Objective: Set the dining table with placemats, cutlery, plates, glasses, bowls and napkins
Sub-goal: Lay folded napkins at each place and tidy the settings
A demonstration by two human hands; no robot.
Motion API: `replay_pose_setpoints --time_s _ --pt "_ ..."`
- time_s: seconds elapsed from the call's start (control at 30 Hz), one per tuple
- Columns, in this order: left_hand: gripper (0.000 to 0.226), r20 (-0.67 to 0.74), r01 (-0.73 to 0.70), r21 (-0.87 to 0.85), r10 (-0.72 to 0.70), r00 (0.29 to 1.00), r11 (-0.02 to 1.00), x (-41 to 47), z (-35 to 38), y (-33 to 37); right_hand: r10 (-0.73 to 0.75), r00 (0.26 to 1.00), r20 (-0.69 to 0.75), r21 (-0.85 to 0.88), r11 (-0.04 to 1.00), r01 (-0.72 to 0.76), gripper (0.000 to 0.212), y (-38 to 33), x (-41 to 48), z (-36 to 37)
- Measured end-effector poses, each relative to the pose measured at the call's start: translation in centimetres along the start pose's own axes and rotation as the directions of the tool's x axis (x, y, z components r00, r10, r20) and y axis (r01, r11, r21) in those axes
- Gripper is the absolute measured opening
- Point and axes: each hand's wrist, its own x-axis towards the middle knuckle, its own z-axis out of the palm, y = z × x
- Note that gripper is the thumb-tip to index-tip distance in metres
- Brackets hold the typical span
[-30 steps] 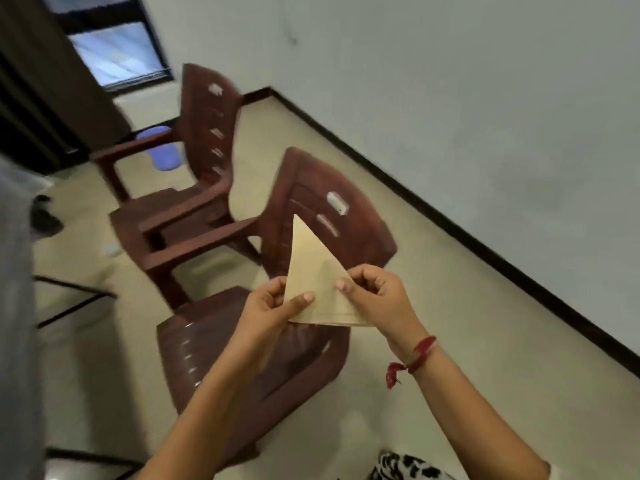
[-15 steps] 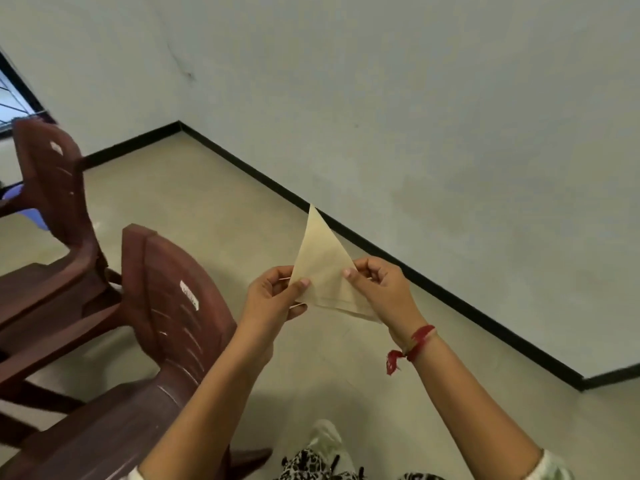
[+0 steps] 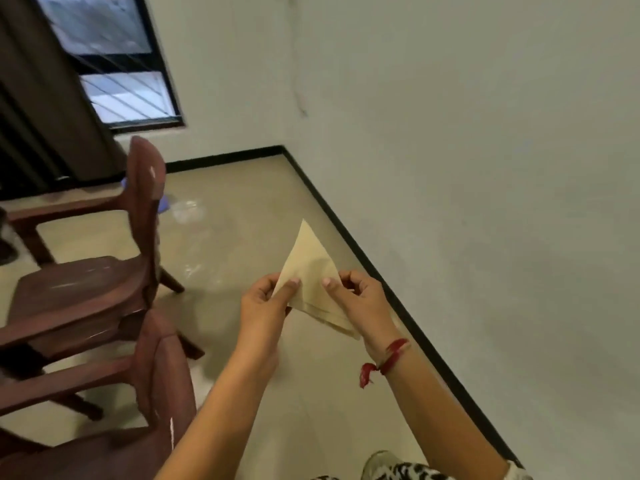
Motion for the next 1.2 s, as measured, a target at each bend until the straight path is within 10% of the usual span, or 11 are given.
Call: replay_pose_setpoints --time_s 0.6,1.2 --pt "0.009 -0.524 -0.132 0.023 0.124 0.843 0.991 34.8 -1.2 10.8 -0.031 0.850 0.525 0.003 0.999 0.035 0.017 -7.0 41.3 17.7" --pt "0.009 -0.849 -0.354 -0.170 0.046 0.527 0.920 68.1 -19.8 22.7 -0.066 0.408 0.911 -0.013 0.982 0.187 0.011 -16.8 73.0 52.3"
